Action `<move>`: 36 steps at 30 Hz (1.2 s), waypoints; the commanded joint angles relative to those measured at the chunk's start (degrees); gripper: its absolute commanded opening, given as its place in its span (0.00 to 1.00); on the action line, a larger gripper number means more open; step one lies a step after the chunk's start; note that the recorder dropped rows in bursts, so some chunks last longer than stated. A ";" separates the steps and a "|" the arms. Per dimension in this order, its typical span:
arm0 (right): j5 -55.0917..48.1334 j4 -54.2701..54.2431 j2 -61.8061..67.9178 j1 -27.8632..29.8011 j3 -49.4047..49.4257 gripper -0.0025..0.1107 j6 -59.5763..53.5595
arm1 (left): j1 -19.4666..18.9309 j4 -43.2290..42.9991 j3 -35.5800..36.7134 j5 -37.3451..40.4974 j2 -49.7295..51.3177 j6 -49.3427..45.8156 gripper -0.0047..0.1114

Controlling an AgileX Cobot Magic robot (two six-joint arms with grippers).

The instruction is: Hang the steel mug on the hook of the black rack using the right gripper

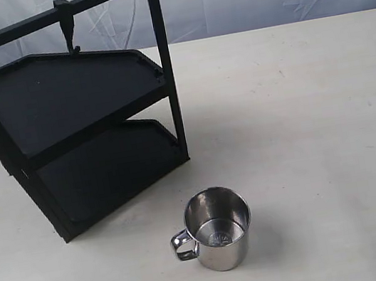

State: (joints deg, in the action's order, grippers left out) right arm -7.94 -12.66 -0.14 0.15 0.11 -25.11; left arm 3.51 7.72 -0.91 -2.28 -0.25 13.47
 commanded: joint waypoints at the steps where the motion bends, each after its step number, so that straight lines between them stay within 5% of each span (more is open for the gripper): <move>1: 0.77 -0.04 0.14 -0.22 -0.11 0.01 -0.22 | 0.09 -0.03 -0.12 -0.57 0.25 -0.01 0.04; 12: 1.02 -0.12 0.14 -0.22 -0.11 0.01 -0.22 | 0.09 -0.03 -0.12 -0.57 0.25 -0.01 0.04; 22: 10.18 -46.63 0.14 -0.22 -0.11 0.01 0.67 | 0.09 -0.03 -0.12 -0.57 0.25 -0.01 0.04; 29: 12.34 -68.01 0.14 -0.22 -0.11 0.01 1.52 | 0.09 -0.03 -0.12 -0.57 0.25 -0.01 0.04; 36: 9.12 -63.32 0.14 -0.22 -3.03 0.01 1.51 | 0.09 -0.03 -0.12 -0.57 0.25 -0.01 0.04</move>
State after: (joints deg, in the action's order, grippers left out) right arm 2.52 -79.44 -0.14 0.15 -0.50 -23.35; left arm 3.51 7.72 -0.91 -2.28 -0.25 13.47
